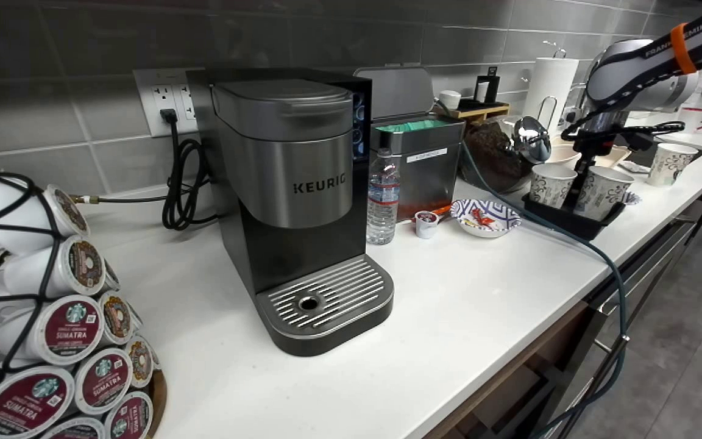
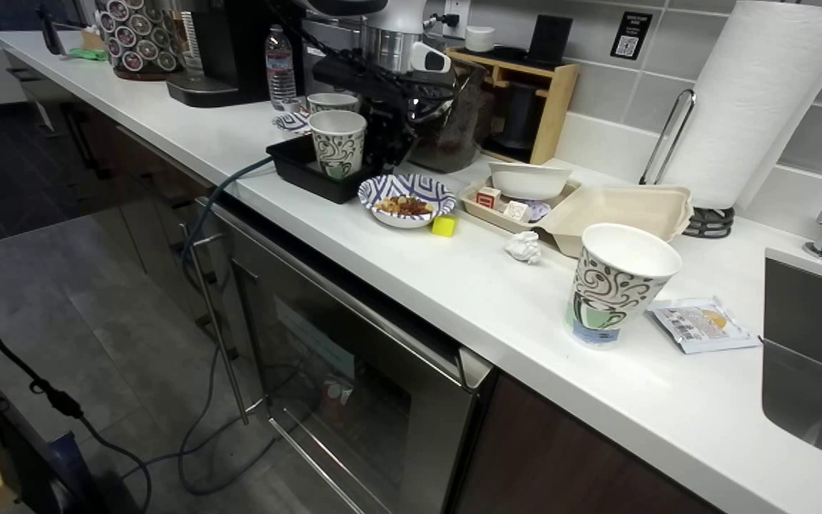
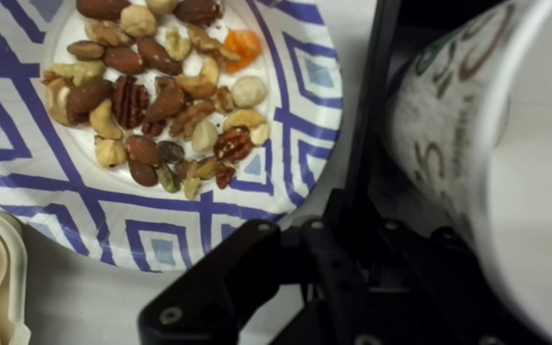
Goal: Move the black tray to the right and move the white bowl to the left
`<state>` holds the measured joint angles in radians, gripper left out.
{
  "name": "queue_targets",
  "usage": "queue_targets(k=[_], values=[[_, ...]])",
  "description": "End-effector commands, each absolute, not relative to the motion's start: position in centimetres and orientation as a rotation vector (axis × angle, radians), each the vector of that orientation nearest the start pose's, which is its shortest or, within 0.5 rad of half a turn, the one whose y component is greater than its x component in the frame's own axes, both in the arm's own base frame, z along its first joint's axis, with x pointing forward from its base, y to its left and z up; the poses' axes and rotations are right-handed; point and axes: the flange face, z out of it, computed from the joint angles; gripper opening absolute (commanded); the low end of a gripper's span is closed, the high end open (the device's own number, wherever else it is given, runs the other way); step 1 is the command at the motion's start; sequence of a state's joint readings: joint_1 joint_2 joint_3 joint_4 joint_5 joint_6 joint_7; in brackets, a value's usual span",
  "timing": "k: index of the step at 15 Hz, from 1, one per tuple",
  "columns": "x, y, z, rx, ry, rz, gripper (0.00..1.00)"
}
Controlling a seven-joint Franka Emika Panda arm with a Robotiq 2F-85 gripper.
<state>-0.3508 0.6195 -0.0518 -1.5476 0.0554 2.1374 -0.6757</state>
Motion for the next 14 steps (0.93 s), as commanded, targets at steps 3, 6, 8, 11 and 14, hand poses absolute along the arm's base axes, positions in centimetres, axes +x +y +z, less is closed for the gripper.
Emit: queue_targets(k=[3, 6, 8, 11, 14], values=[[63.4, -27.0, 26.9, -3.099, -0.443, 0.069, 0.39], [62.9, -27.1, 26.3, -3.095, -0.457, 0.094, 0.61], [62.8, -27.1, 26.2, -3.096, -0.463, 0.103, 0.76], [62.8, -27.0, 26.3, -3.097, -0.465, 0.101, 0.98], [62.8, -27.1, 27.2, -3.090, -0.440, 0.092, 1.00]])
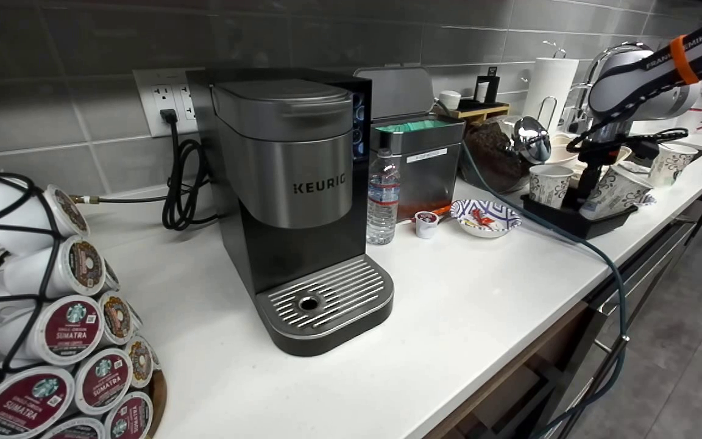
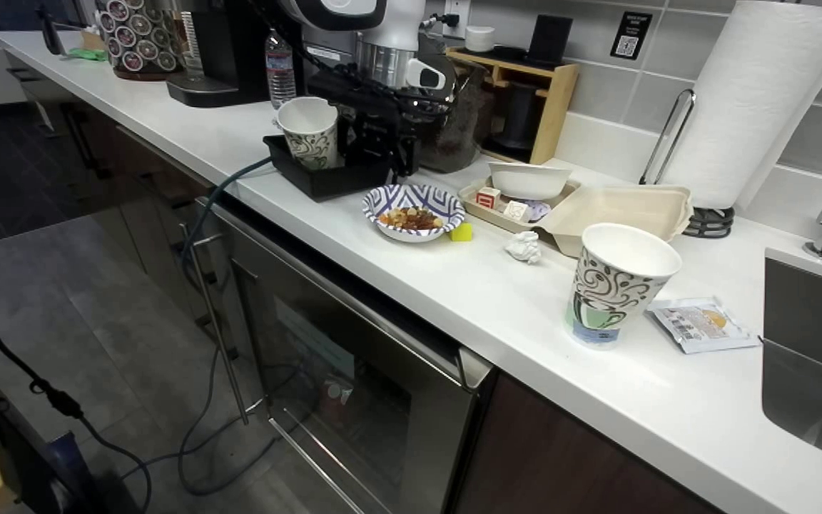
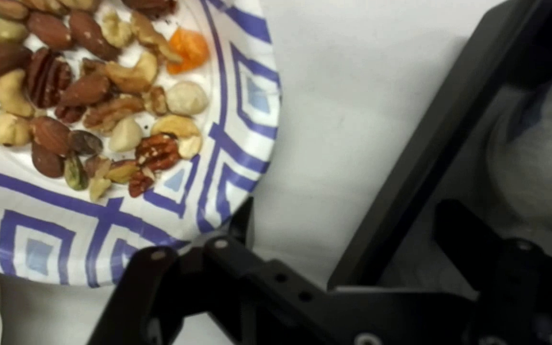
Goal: Move the black tray to the right and move the white bowl to the left
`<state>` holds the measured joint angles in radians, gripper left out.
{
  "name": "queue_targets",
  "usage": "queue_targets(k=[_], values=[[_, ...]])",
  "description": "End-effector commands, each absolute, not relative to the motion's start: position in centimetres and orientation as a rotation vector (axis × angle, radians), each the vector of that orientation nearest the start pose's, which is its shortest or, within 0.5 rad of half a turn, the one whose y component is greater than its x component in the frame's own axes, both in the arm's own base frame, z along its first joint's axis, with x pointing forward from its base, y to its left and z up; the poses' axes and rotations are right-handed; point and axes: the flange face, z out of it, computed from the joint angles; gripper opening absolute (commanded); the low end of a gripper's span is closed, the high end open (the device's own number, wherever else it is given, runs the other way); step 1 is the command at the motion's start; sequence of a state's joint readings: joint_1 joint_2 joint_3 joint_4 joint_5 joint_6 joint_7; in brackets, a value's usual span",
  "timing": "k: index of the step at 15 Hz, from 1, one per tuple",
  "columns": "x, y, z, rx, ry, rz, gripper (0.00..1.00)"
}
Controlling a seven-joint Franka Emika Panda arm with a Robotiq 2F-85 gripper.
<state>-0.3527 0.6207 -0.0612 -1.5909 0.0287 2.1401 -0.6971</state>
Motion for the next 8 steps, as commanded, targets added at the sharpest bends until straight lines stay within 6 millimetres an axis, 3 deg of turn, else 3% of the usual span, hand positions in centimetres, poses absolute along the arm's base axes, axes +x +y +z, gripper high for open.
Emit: queue_targets(k=[1, 8], values=[[62.8, -27.1, 27.5, -3.087, -0.445, 0.084, 1.00], [63.0, -26.9, 29.8, -3.109, -0.450, 0.014, 1.00]])
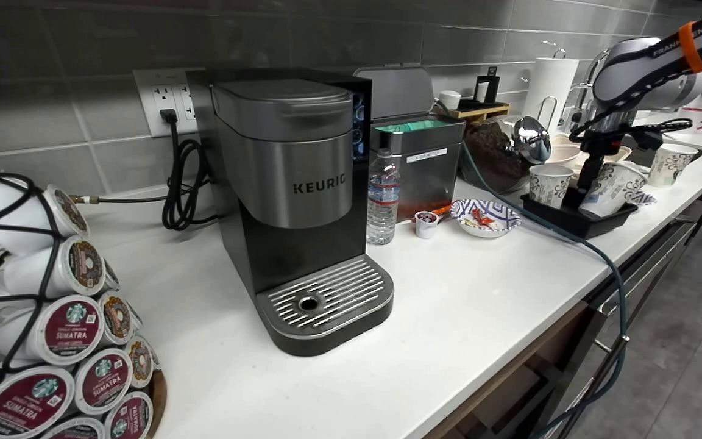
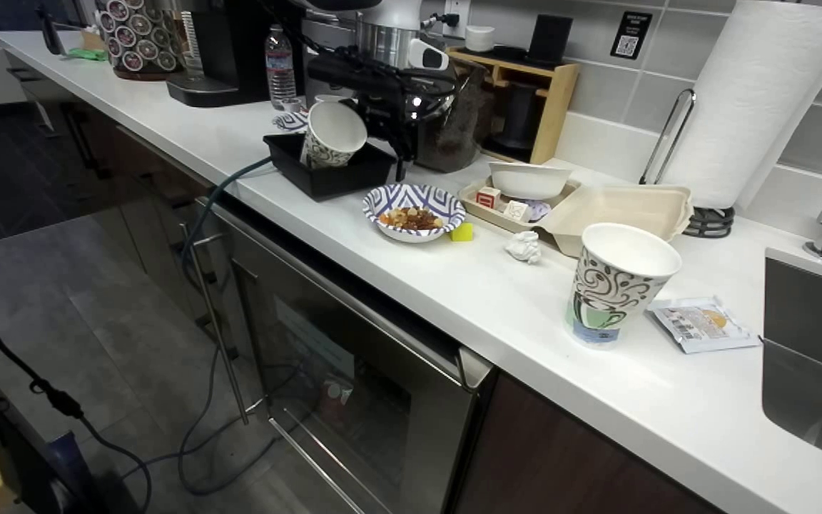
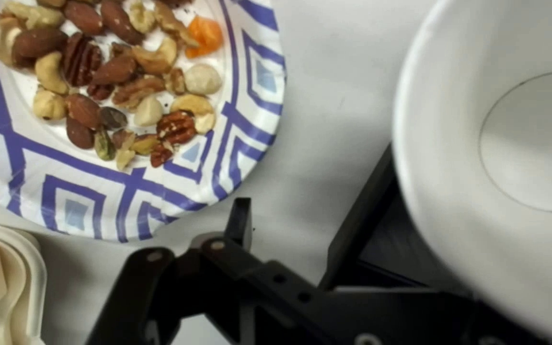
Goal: Move the black tray to the right and move the white bowl to the left
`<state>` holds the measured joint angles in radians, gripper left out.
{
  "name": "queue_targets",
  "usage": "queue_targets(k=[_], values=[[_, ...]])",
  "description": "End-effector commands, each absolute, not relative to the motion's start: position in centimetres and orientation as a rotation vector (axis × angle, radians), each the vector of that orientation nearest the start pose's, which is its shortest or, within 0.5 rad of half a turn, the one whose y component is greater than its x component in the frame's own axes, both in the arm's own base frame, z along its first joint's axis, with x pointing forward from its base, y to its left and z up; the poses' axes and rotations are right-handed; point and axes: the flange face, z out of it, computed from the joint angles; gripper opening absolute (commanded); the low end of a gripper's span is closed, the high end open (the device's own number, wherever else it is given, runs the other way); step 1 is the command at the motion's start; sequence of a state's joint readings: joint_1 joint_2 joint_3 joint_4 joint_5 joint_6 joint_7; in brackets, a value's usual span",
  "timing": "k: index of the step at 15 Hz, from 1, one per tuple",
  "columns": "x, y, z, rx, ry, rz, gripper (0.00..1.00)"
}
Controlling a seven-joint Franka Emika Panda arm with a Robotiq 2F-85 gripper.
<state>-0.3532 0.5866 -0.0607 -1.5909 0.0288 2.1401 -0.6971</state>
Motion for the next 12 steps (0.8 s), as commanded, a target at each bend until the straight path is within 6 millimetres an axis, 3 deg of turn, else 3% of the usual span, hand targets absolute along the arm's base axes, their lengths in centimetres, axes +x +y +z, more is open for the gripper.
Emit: queue_targets(k=[1, 8, 12], values=[[63.0, -26.9, 30.1, -3.111, -0.453, 0.005, 1.00], [63.3, -27.3, 32.7, -3.132, -0.435, -0.107, 1.00], [62.6, -28.9, 35.7, -3.136, -0.365, -0.208, 1.00]])
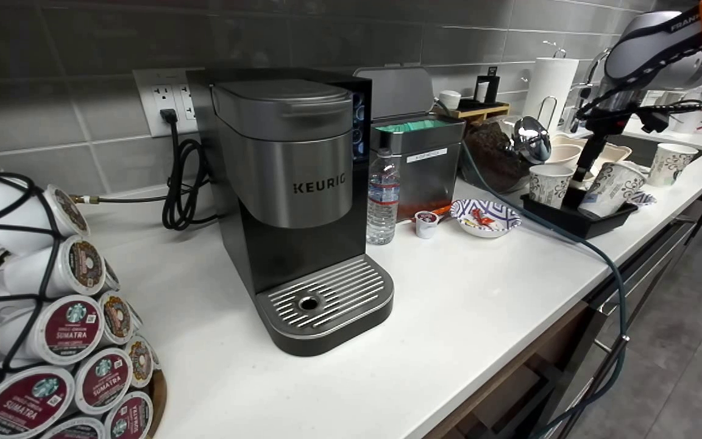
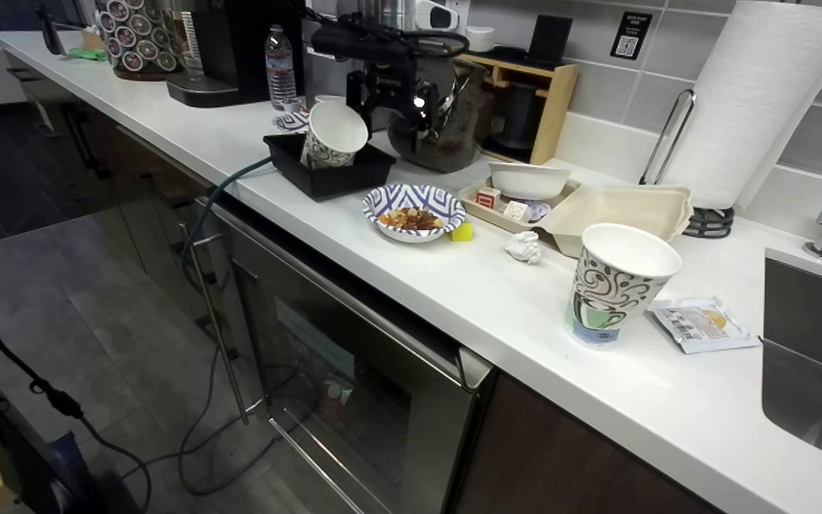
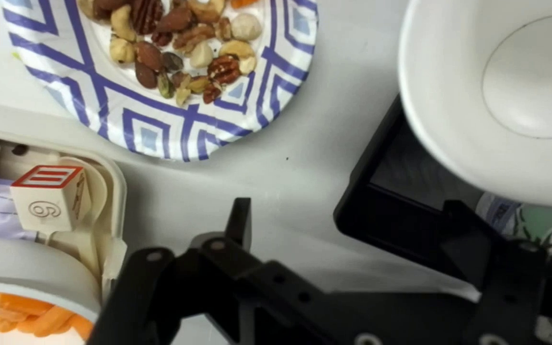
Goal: Move the black tray to the right and move the white bowl to the left
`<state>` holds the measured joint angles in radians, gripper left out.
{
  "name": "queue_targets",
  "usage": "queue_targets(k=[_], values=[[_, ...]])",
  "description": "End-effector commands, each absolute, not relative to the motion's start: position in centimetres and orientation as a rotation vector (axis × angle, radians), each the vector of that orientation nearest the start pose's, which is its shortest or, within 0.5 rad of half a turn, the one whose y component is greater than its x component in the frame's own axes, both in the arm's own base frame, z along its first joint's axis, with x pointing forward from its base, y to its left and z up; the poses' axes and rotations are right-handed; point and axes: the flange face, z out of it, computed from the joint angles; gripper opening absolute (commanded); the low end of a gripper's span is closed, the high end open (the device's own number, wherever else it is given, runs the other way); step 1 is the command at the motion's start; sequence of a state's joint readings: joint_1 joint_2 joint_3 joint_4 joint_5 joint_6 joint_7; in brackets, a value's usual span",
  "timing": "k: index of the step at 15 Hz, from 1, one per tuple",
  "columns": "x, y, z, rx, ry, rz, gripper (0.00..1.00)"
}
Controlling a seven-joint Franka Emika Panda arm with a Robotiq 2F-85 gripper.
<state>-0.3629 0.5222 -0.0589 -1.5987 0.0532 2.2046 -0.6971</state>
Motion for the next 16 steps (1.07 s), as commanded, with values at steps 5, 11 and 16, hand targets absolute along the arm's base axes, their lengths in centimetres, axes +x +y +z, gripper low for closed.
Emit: queue_targets(k=[5, 11, 16], values=[[59.5, -31.5, 40.9, -2.987, -0.333, -0.371, 1.00], [58.7, -33.8, 43.6, -2.918, -0.254, -0.459, 1.00], [59.3, -33.0, 42.8, -2.912, -0.273, -0.442, 1.00]])
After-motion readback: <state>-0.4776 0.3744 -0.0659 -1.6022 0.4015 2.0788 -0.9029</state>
